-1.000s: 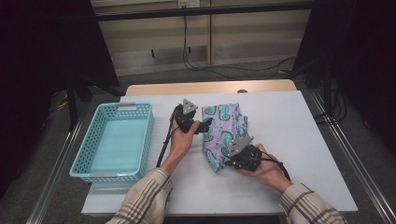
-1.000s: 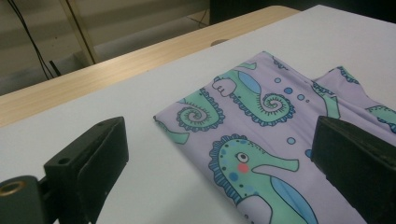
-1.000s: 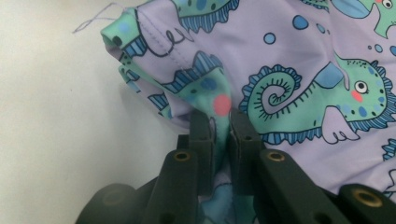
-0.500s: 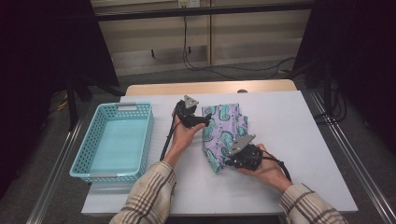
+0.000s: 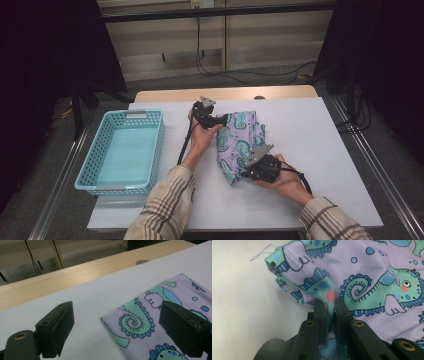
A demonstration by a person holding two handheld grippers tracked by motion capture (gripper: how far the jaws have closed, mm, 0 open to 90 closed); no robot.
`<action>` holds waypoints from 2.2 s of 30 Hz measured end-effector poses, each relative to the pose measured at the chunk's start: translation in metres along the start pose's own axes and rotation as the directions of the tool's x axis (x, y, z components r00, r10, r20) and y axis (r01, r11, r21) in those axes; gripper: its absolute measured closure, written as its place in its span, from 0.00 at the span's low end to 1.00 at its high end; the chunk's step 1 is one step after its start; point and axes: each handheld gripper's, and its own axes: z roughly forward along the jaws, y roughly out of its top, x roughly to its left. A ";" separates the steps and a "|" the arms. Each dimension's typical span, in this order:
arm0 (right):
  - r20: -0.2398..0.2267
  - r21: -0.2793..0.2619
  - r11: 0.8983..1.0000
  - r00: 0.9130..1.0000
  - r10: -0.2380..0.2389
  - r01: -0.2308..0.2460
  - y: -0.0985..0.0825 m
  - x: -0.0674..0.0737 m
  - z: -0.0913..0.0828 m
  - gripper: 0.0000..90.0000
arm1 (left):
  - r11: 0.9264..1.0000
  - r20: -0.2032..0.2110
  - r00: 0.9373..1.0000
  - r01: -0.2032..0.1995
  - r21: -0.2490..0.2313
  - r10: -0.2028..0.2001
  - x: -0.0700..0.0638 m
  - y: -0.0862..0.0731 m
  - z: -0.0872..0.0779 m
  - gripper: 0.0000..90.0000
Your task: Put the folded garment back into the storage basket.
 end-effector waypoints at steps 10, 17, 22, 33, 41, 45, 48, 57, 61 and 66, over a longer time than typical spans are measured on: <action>-0.005 -0.008 1.000 1.000 0.004 -0.004 -0.001 -0.001 0.000 0.93 | 0.988 -0.014 0.999 -0.040 0.147 0.043 0.001 -0.002 0.015 0.20; -0.006 -0.008 1.000 1.000 -0.002 0.002 0.000 -0.001 0.000 0.93 | 0.986 0.023 0.998 0.048 0.160 -0.052 0.001 -0.002 0.020 0.25; -0.005 -0.002 1.000 1.000 0.004 -0.004 0.000 0.000 0.000 0.93 | 0.984 0.051 0.998 0.032 0.175 -0.041 0.001 -0.002 0.018 0.33; -0.006 -0.008 1.000 1.000 -0.001 0.001 0.000 -0.002 0.000 0.93 | 0.986 0.120 0.990 0.060 0.153 -0.079 -0.009 -0.002 0.016 0.78; -0.018 -0.022 1.000 1.000 0.011 -0.011 -0.001 -0.003 0.000 0.93 | 0.986 0.067 0.998 -0.017 0.168 0.005 -0.023 0.002 0.015 0.91; -0.024 -0.032 0.999 0.999 0.024 -0.025 -0.001 -0.001 -0.001 0.94 | 0.985 0.063 0.998 -0.011 0.170 0.000 -0.024 0.004 0.015 0.91; -0.032 -0.053 0.998 0.999 0.038 -0.040 0.000 -0.001 -0.004 0.94 | 0.984 0.079 0.997 0.009 0.176 -0.023 -0.021 0.005 0.014 0.91; -0.031 -0.109 0.992 0.998 0.061 -0.064 0.001 -0.003 -0.014 0.94 | 0.989 0.081 0.996 0.029 0.146 -0.041 -0.022 0.014 0.006 0.91; -0.027 -0.135 0.988 0.997 0.069 -0.072 0.003 -0.005 -0.021 0.94 | 0.991 0.081 0.996 0.032 0.132 -0.043 -0.023 0.017 0.003 0.91; -0.020 -0.158 0.985 0.998 0.066 -0.069 0.004 -0.007 -0.027 0.94 | 0.990 0.083 0.996 0.032 0.135 -0.043 -0.024 0.022 0.000 0.91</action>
